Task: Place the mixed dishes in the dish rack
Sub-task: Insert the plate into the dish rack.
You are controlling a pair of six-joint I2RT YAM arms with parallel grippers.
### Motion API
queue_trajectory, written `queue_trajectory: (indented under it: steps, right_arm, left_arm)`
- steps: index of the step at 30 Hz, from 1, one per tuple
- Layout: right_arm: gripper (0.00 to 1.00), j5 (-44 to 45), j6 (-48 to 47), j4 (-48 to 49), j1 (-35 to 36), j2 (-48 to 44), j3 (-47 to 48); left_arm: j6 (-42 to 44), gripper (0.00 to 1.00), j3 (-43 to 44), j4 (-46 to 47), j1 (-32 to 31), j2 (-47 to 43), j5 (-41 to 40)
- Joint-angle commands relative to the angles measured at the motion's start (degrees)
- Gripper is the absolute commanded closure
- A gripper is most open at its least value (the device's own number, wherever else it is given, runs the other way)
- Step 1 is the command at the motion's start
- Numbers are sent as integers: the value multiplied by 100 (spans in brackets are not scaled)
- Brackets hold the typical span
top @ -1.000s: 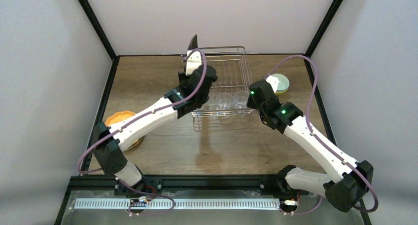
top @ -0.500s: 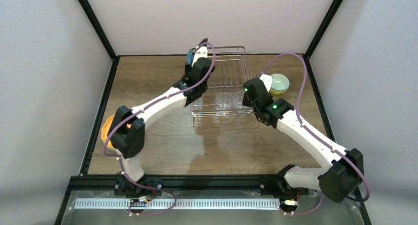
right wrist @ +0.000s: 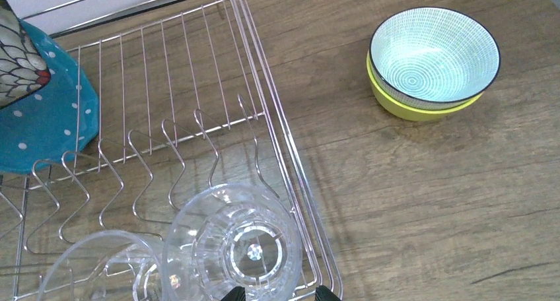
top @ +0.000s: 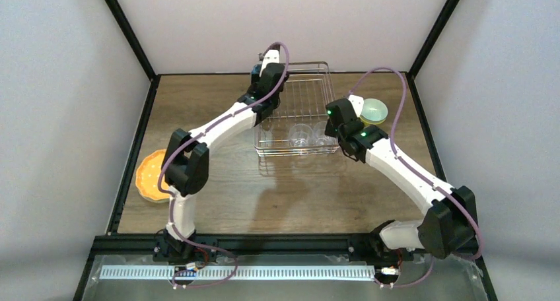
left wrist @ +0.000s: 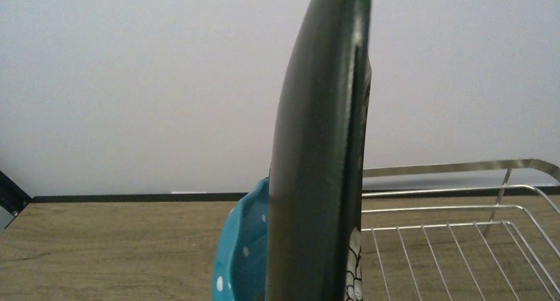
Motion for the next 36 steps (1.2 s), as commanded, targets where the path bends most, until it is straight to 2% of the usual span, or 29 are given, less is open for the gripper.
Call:
queue_trajectory:
  steps: [1, 7, 12, 20, 36]
  right_arm:
    - [38, -11, -59, 175, -98, 190, 282]
    - [38, -121, -71, 191, -169, 323, 358]
    - [38, -160, -74, 215, -209, 361, 339]
    - [38, -172, -70, 185, -220, 367, 295]
    - [38, -167, -87, 155, -219, 229, 148]
  left_arm:
    - [-286, 97, 844, -67, 31, 170, 22]
    - [-641, 97, 1692, -1247, 48, 510, 0]
    - [-781, 97, 2125, -1885, 81, 626, 19]
    - [-781, 97, 2549, -2572, 101, 769, 18]
    - [-1092, 97, 2559, -3149, 98, 956, 106]
